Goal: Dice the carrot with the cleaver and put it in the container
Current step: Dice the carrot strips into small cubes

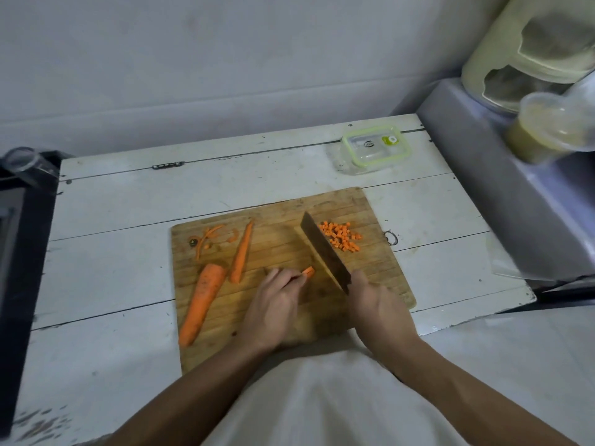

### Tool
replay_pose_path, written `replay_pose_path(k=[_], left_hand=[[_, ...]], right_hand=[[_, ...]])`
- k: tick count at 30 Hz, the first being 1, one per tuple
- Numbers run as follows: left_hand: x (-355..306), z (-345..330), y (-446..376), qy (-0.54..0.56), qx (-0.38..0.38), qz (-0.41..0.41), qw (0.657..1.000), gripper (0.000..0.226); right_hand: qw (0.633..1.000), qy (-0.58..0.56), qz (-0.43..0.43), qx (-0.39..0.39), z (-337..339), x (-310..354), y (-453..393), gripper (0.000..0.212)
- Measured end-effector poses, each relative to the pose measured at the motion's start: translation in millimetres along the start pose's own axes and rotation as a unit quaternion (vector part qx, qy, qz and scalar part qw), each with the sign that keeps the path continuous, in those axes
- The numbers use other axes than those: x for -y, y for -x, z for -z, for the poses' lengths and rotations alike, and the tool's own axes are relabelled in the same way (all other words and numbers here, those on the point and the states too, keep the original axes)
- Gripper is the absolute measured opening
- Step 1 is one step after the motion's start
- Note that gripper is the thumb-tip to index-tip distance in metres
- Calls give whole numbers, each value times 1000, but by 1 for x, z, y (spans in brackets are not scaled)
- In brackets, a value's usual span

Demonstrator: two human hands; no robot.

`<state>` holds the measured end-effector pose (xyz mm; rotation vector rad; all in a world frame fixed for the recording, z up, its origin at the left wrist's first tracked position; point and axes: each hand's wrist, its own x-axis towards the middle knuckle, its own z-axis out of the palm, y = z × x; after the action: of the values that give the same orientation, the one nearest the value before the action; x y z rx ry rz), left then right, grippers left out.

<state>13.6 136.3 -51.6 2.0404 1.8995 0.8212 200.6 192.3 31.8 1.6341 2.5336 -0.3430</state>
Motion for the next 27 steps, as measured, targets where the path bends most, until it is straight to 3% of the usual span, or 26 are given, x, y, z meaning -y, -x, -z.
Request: replay_pose_path(k=[8, 18, 22, 27], left_hand=[[-2, 1, 3, 13, -4, 8, 1000, 33], [0, -1, 2, -6, 6, 5, 1000, 31], [3, 0, 5, -12, 26, 13, 1000, 39], [6, -1, 10, -8, 34, 5, 999, 50]], right_hand=[[994, 65, 87, -32, -3, -14, 32, 46], [995, 65, 73, 23, -8, -1, 15, 29], [1000, 19, 13, 9, -9, 10, -7, 10], [999, 30, 31, 9, -7, -9, 18, 20]])
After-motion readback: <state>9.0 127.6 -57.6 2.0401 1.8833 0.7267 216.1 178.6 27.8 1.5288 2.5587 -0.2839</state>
